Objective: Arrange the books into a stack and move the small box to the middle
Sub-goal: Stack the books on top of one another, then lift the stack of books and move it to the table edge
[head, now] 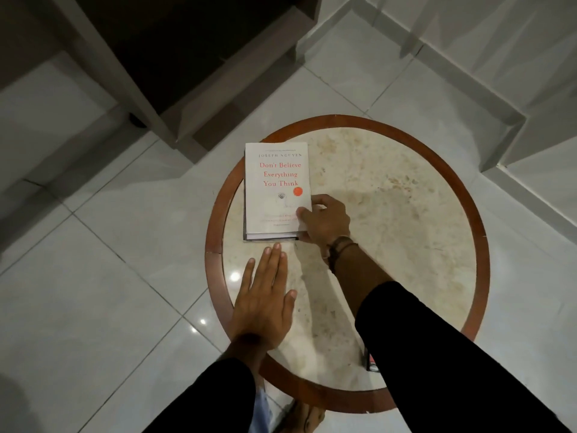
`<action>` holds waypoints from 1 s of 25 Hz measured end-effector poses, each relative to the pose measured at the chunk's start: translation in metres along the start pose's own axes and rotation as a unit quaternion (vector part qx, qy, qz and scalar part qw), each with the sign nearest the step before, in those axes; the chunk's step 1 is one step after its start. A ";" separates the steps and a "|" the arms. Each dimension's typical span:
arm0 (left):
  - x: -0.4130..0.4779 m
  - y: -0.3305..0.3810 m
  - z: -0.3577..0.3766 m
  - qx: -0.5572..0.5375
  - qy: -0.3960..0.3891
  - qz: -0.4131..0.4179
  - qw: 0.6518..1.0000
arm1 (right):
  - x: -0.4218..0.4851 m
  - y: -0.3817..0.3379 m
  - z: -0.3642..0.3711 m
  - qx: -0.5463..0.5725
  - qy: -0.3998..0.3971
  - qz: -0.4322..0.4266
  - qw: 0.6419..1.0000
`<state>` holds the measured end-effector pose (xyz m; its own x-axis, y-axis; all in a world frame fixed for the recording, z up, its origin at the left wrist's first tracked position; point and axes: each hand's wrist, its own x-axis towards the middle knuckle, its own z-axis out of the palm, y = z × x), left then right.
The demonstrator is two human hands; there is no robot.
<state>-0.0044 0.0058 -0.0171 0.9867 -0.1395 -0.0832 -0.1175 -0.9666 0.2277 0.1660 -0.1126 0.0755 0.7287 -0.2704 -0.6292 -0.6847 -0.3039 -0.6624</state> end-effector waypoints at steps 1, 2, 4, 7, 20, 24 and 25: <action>0.000 -0.001 0.000 0.001 -0.001 0.001 1.000 | 0.001 0.001 0.000 -0.048 0.023 -0.014 0.998; 0.001 -0.001 0.000 0.001 -0.003 0.000 1.000 | 0.002 0.000 0.000 -0.091 0.040 -0.024 0.995; 0.002 0.000 -0.003 -0.012 -0.007 -0.006 1.000 | 0.003 -0.004 0.000 -0.147 0.057 -0.024 0.987; -0.001 -0.001 -0.010 -0.090 0.018 0.018 0.996 | 0.008 -0.006 -0.004 -0.171 0.050 -0.024 0.984; 0.156 -0.016 -0.111 -0.247 -0.071 -0.413 0.874 | 0.025 -0.028 0.028 -0.228 0.019 -0.034 0.973; 0.160 -0.037 -0.112 -0.449 -0.049 -0.368 0.813 | 0.024 -0.023 0.023 -0.201 0.030 -0.072 0.977; 0.158 -0.043 -0.114 -0.481 -0.048 -0.336 0.808 | 0.024 -0.021 0.017 -0.149 0.011 -0.095 0.984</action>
<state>0.1695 0.0494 0.0709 0.7726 0.2869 -0.5663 0.6288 -0.2223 0.7452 0.1971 -0.0968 0.0673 0.8455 -0.2024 -0.4941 -0.5050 -0.6038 -0.6167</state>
